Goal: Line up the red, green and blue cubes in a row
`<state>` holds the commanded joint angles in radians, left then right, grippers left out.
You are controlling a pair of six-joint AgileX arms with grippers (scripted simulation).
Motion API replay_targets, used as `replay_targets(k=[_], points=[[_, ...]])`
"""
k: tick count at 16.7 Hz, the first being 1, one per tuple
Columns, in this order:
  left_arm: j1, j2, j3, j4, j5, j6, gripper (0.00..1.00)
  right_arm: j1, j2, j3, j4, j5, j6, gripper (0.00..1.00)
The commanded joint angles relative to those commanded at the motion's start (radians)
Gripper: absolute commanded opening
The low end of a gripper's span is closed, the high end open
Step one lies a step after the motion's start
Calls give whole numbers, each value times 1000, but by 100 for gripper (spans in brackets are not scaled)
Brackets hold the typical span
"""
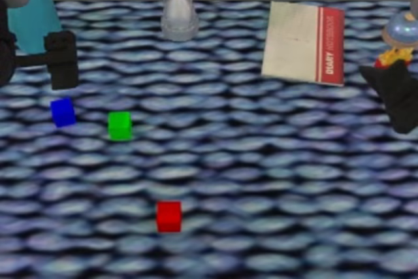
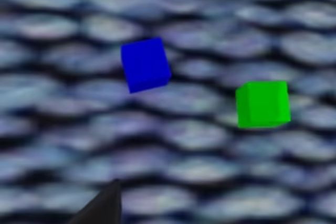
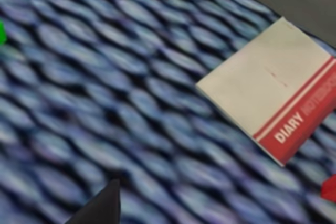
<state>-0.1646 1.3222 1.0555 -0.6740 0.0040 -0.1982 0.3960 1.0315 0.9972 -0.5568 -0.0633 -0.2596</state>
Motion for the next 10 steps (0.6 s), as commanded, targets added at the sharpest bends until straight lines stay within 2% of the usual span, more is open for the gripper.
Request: replay_targets(k=[6,10], points=[[-69,565,438,-285,2,-83,100,-230,-590,-586,309,22,154,100],[-101,814,662,-410,1,-123,100,-333,-883,-858,468,47,223,100]])
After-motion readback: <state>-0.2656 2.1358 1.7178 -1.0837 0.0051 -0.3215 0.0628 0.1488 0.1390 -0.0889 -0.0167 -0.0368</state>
